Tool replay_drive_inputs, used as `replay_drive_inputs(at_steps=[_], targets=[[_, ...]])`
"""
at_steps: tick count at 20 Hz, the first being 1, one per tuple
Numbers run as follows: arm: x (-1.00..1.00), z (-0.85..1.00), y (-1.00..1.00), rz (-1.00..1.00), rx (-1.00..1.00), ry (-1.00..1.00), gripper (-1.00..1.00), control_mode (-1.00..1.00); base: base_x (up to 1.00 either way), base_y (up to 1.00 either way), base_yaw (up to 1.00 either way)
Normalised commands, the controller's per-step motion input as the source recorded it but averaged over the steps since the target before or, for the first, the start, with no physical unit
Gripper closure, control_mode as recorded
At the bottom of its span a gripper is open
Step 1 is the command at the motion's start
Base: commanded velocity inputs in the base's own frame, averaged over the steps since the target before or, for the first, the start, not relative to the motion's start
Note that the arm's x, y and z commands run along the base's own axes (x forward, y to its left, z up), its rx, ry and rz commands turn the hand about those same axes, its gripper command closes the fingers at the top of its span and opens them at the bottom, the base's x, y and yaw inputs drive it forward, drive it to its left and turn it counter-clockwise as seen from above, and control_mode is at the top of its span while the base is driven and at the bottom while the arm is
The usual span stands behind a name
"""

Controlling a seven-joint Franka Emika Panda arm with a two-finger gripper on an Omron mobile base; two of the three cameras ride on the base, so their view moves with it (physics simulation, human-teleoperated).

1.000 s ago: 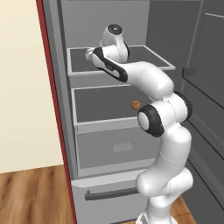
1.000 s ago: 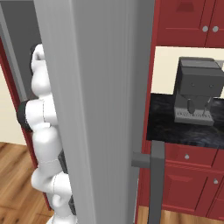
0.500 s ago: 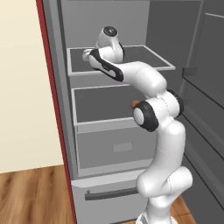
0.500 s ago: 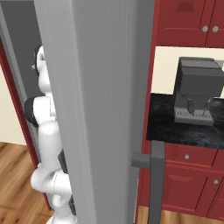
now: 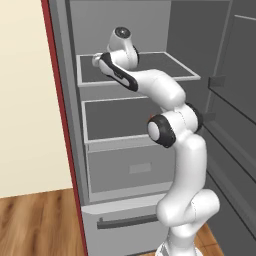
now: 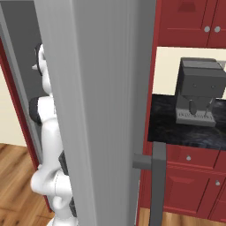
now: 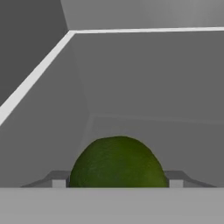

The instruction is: Grab the lime and onion from the fridge, place them in the blender, close the lid, and turn on the blender to create a marinade.

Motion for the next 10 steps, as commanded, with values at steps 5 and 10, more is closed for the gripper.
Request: replay_drive_inputs(at_steps=[5,10], targets=[[-0.04,-0.41,-0.02,-0.03,0.00,0.00,1.00,-1.00,0.00,0.00,0.00],[-0.31,-0.55,-0.12,-0.11,0.00,-0.02,1.00,-1.00,0.00,0.00,0.00]])
